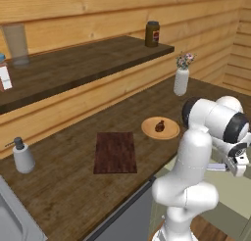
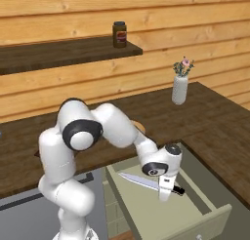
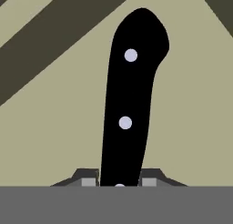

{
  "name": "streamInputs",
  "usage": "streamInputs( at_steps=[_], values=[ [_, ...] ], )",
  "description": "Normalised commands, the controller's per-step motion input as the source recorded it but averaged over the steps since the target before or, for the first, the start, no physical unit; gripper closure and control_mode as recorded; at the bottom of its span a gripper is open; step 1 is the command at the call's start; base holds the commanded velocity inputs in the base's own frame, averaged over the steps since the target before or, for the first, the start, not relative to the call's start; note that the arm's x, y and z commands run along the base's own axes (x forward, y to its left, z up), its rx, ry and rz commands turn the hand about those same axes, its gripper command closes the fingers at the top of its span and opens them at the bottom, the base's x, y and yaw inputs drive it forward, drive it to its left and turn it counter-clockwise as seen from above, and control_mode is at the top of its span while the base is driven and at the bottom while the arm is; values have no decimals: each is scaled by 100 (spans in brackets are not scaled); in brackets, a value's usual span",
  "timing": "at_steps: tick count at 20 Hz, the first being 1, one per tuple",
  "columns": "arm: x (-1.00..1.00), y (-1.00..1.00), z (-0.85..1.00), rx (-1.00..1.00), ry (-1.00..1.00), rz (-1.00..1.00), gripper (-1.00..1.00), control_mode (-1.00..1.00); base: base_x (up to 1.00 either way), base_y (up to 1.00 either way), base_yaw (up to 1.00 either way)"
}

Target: Pick up the knife from the drawer and place it on the cutting board. Then place the meat from the plate to the cutting board.

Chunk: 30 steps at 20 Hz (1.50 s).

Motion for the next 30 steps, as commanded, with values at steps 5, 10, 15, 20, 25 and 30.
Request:
streamInputs(
  at_steps=[5, 10, 15, 20, 25, 30],
  values=[
    [14, -6, 100, 5, 1, 0, 100, -100, 0, 0, 0],
    [59, 23, 81, 0, 0, 0, 100, -100, 0, 0, 0],
    [70, 55, 50, 0, 0, 0, 100, -100, 0, 0, 0],
    [81, 94, 9, 0, 0, 0, 100, -100, 0, 0, 0],
    [47, 100, 0, -1, 0, 0, 100, -100, 0, 0, 0],
    [12, 100, 0, -1, 0, 2, 100, -100, 0, 0, 0]
  ],
)
